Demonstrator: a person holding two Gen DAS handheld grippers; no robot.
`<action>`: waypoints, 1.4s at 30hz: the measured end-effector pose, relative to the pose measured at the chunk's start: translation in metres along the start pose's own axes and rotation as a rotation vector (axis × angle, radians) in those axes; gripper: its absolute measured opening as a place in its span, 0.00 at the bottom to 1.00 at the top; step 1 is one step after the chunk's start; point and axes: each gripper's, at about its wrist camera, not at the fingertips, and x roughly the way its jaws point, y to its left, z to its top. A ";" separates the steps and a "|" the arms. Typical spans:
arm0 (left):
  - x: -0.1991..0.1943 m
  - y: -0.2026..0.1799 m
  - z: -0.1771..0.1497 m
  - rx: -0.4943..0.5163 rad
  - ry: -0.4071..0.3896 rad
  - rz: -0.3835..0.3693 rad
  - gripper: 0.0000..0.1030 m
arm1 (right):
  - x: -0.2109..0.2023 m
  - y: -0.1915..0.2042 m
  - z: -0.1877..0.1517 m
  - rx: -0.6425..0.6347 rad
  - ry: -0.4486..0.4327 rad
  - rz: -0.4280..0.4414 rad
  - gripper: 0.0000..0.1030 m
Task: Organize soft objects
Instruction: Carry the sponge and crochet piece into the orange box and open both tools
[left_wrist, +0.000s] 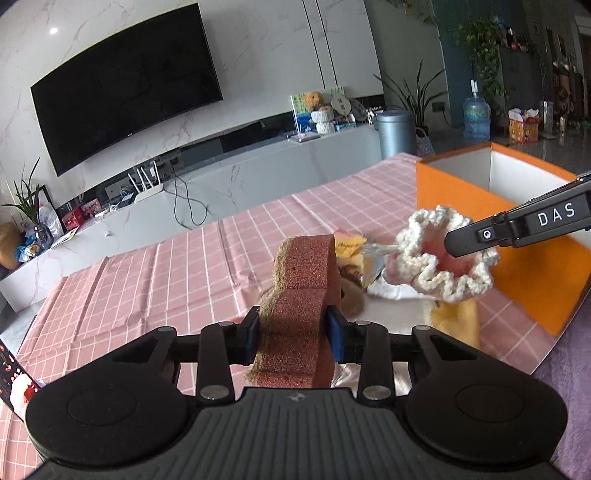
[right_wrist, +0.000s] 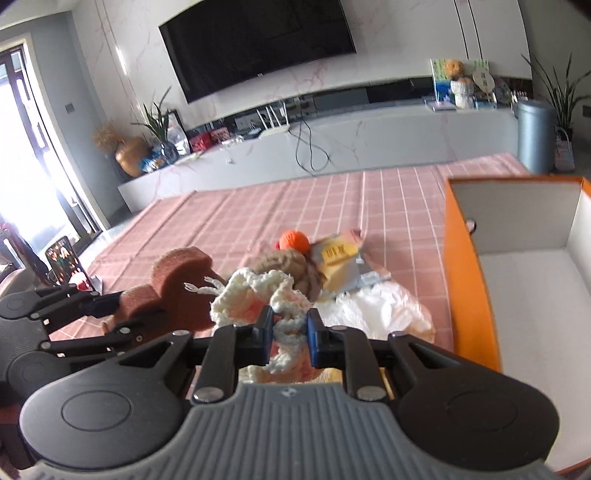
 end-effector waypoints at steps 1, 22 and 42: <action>-0.002 -0.001 0.003 -0.003 -0.006 0.000 0.40 | -0.005 0.001 0.003 -0.010 -0.012 -0.002 0.16; -0.015 -0.077 0.076 0.146 -0.181 -0.133 0.40 | -0.106 -0.046 0.027 -0.138 -0.150 -0.288 0.16; 0.057 -0.178 0.129 0.186 -0.042 -0.457 0.39 | -0.094 -0.156 0.019 -0.311 0.172 -0.436 0.16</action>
